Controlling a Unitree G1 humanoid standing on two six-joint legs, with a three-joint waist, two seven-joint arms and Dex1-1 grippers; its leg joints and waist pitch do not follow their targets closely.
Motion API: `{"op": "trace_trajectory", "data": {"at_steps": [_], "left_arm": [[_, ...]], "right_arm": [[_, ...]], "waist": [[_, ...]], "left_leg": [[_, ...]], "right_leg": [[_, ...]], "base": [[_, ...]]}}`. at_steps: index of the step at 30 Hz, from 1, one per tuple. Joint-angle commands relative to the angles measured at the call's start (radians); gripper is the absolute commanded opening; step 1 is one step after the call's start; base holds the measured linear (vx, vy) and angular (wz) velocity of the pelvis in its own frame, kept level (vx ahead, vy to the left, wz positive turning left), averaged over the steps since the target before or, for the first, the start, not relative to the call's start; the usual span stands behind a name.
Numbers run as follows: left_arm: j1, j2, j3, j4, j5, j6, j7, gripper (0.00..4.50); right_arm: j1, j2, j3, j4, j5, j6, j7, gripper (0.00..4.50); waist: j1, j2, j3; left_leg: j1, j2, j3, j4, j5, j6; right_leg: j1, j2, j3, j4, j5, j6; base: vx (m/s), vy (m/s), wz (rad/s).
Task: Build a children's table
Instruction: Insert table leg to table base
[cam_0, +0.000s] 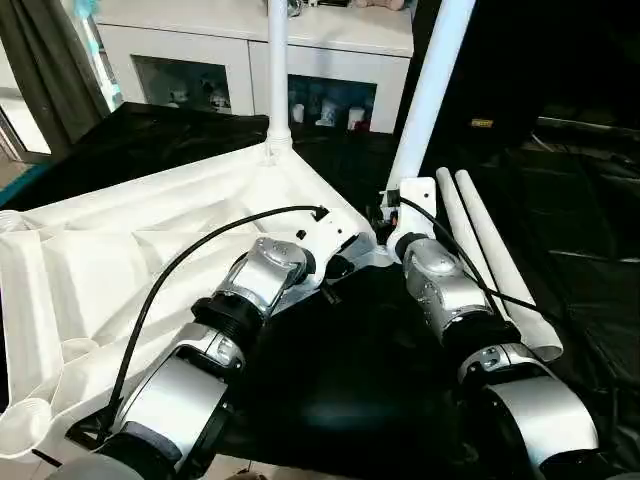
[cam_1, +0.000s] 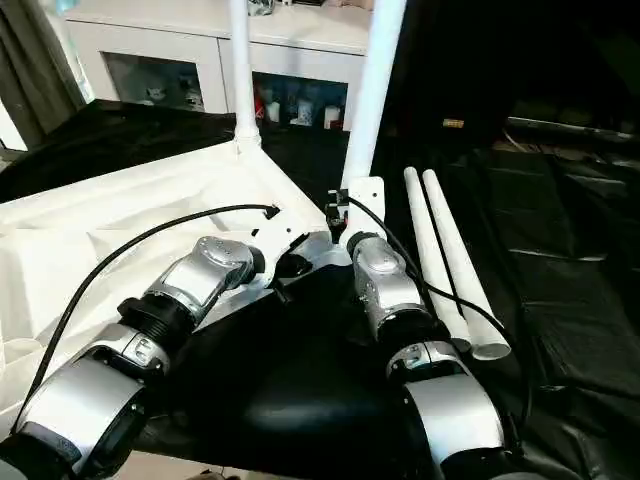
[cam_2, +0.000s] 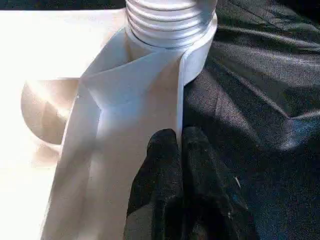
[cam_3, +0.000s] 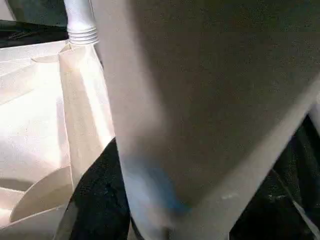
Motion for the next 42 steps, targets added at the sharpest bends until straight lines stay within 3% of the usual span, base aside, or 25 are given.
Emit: {"op": "trace_trajectory", "data": {"at_steps": [1, 3, 9, 11, 13, 15, 16, 17, 20, 22, 25, 26, 28, 29, 30, 31, 33, 35, 37, 40, 42], "left_arm": [[-0.016, 0.024, 0.022, 0.038, 0.025, 0.012, 0.076, 0.00], [-0.017, 0.026, 0.023, 0.037, 0.023, 0.010, 0.075, 0.00], [-0.018, 0.030, 0.025, 0.043, 0.021, -0.003, 0.064, 0.00], [-0.018, 0.030, 0.024, 0.043, 0.020, -0.005, 0.060, 0.00], [-0.018, 0.030, 0.023, 0.044, 0.019, -0.013, 0.054, 0.00], [-0.019, 0.032, 0.020, 0.041, 0.019, -0.021, 0.043, 0.00], [-0.018, 0.033, 0.018, 0.037, 0.018, -0.028, 0.034, 0.00], [-0.017, 0.034, 0.017, 0.034, 0.017, -0.034, 0.026, 0.00], [-0.002, 0.057, -0.006, 0.001, 0.022, -0.055, -0.038, 0.00], [0.004, 0.070, -0.016, -0.012, 0.028, -0.058, -0.060, 0.00], [0.015, 0.091, -0.025, -0.032, 0.027, -0.089, -0.105, 0.00], [0.022, 0.103, -0.030, -0.046, 0.021, -0.104, -0.138, 0.00], [0.037, 0.128, -0.042, -0.073, 0.019, -0.133, -0.190, 0.00], [0.038, 0.130, -0.043, -0.075, 0.018, -0.134, -0.195, 0.00], [0.052, 0.150, -0.049, -0.097, 0.014, -0.145, -0.238, 0.00], [0.067, 0.167, -0.056, -0.120, 0.006, -0.169, -0.284, 0.00], [0.089, 0.194, -0.068, -0.157, -0.004, -0.188, -0.345, 0.00], [0.111, 0.221, -0.080, -0.192, -0.018, -0.220, -0.410, 0.00], [0.125, 0.237, -0.086, -0.217, -0.025, -0.231, -0.447, 0.00], [0.154, 0.270, -0.093, -0.270, -0.048, -0.267, -0.526, 0.00], [0.174, 0.291, -0.095, -0.317, -0.075, -0.271, -0.589, 0.00]], "right_arm": [[0.068, 0.021, 0.019, 0.110, -0.015, 0.061, 0.017, 1.91], [0.066, 0.024, 0.013, 0.107, -0.009, 0.061, 0.033, 2.47], [0.056, 0.024, -0.004, 0.103, -0.013, 0.050, 0.048, 2.98], [0.054, 0.022, -0.005, 0.100, -0.013, 0.050, 0.050, 3.24], [0.051, 0.019, -0.008, 0.097, -0.013, 0.048, 0.055, 3.32], [0.047, 0.012, -0.009, 0.088, -0.015, 0.040, 0.069, 3.44], [0.047, 0.008, -0.008, 0.078, -0.015, 0.036, 0.081, 3.55], [0.050, 0.003, -0.006, 0.063, -0.015, 0.031, 0.101, 3.67], [0.105, -0.047, 0.019, -0.095, -0.005, 0.034, 0.227, 3.99], [0.129, -0.069, 0.021, -0.160, 0.003, 0.049, 0.260, 4.20], [0.167, -0.114, 0.033, -0.262, 0.008, 0.079, 0.313, 4.43], [0.191, -0.142, 0.039, -0.327, 0.017, 0.100, 0.348, 4.43], [0.239, -0.191, 0.046, -0.456, 0.048, 0.147, 0.427, 4.43], [0.242, -0.194, 0.047, -0.465, 0.050, 0.151, 0.432, 4.43], [0.282, -0.235, 0.051, -0.571, 0.080, 0.199, 0.496, 4.43], [0.311, -0.269, 0.056, -0.646, 0.103, 0.232, 0.545, 4.43], [0.350, -0.322, 0.063, -0.747, 0.128, 0.278, 0.615, 4.43], [0.381, -0.376, 0.075, -0.819, 0.142, 0.309, 0.676, 4.43], [0.402, -0.414, 0.085, -0.865, 0.154, 0.333, 0.719, 4.43], [0.447, -0.501, 0.109, -0.957, 0.196, 0.387, 0.826, 4.43], [0.475, -0.552, 0.118, -1.016, 0.229, 0.427, 0.896, 4.43]], "waist": [[-0.002, 0.007, -0.019], [-0.002, 0.005, -0.019], [-0.008, 0.004, -0.018], [-0.006, 0.004, -0.025], [-0.004, 0.005, -0.027], [-0.004, 0.005, -0.027], [0.000, 0.003, -0.032], [-0.001, -0.003, -0.032], [0.009, -0.003, -0.030], [0.012, -0.005, -0.036], [0.015, 0.000, -0.041], [0.019, 0.001, -0.047], [0.028, -0.002, -0.061], [0.032, -0.002, -0.063], [0.030, -0.004, -0.059], [0.033, -0.003, -0.061], [0.033, -0.001, -0.056], [0.034, 0.002, -0.050], [0.035, 0.008, -0.046], [0.041, 0.006, -0.044], [0.049, 0.005, -0.044]], "left_leg": [[0.030, 0.096, -0.059, -0.094, -0.547, -0.057], [0.030, 0.096, -0.060, -0.094, -0.550, -0.056], [0.020, 0.097, -0.067, -0.099, -0.554, -0.061], [0.017, 0.099, -0.062, -0.098, -0.510, -0.057], [0.011, 0.101, -0.052, -0.096, -0.432, -0.046], [0.010, 0.100, -0.048, -0.094, -0.407, -0.039], [0.004, 0.101, -0.043, -0.089, -0.343, -0.021], [0.003, 0.101, -0.042, -0.089, -0.332, -0.011], [0.007, 0.102, -0.034, -0.083, -0.318, 0.019], [0.000, 0.104, -0.030, -0.079, -0.224, 0.039], [-0.003, 0.103, -0.025, -0.070, -0.148, 0.065], [-0.005, 0.100, -0.023, -0.060, -0.088, 0.086], [-0.002, 0.093, -0.017, -0.037, 0.066, 0.157], [-0.003, 0.092, -0.016, -0.032, 0.087, 0.176], [-0.010, 0.090, -0.016, -0.031, 0.102, 0.203], [-0.009, 0.094, -0.017, -0.029, 0.101, 0.209], [-0.009, 0.099, -0.019, -0.033, 0.048, 0.212], [-0.007, 0.105, -0.018, -0.038, -0.004, 0.190], [-0.003, 0.108, -0.016, -0.043, -0.069, 0.143], [0.000, 0.109, -0.016, -0.046, -0.109, 0.106], [-0.003, 0.110, -0.015, -0.044, -0.103, 0.103]], "right_leg": [[-0.022, -0.119, 0.062, -0.106, -0.501, -0.117], [-0.023, -0.119, 0.062, -0.107, -0.514, -0.111], [-0.020, -0.121, 0.059, -0.106, -0.535, -0.098], [-0.018, -0.121, 0.063, -0.101, -0.462, -0.114], [-0.013, -0.116, 0.063, -0.090, -0.316, -0.155], [-0.010, -0.116, 0.063, -0.086, -0.279, -0.173], [0.001, -0.119, 0.062, -0.080, -0.220, -0.192], [0.002, -0.117, 0.060, -0.079, -0.218, -0.195], [-0.001, -0.121, 0.061, -0.088, -0.282, -0.189], [0.008, -0.115, 0.058, -0.070, -0.158, -0.208], [0.015, -0.114, 0.054, -0.056, -0.028, -0.243], [0.023, -0.110, 0.052, -0.044, 0.065, -0.251], [0.024, -0.099, 0.049, -0.012, 0.352, -0.277], [0.024, -0.099, 0.048, -0.008, 0.402, -0.281], [0.027, -0.097, 0.045, -0.005, 0.453, -0.284], [0.027, -0.101, 0.045, -0.003, 0.460, -0.283], [0.027, -0.102, 0.042, -0.009, 0.379, -0.284], [0.024, -0.102, 0.042, -0.018, 0.276, -0.285], [0.017, -0.102, 0.044, -0.027, 0.143, -0.292], [0.021, -0.103, 0.047, -0.033, 0.073, -0.284], [0.023, -0.105, 0.049, -0.030, 0.078, -0.275]], "base": [[0.000, 0.000, 0.00], [0.000, 0.000, 0.00], [0.000, 0.000, 0.00], [0.000, 0.000, 0.00], [0.000, 0.000, 0.00], [0.000, 0.000, 0.00], [0.000, 0.000, 0.00], [0.000, 0.000, 0.00], [0.000, 0.000, 0.00], [0.026, -0.008, -0.01], [0.053, -0.016, -0.04], [0.054, -0.010, -0.02], [0.027, -0.005, -0.01], [0.000, 0.000, 0.00], [0.000, 0.000, 0.00], [0.000, 0.000, 0.00], [0.000, 0.000, 0.00], [0.000, 0.000, 0.00], [0.000, 0.000, 0.00], [0.000, 0.000, 0.00], [0.000, 0.000, 0.00]]}}
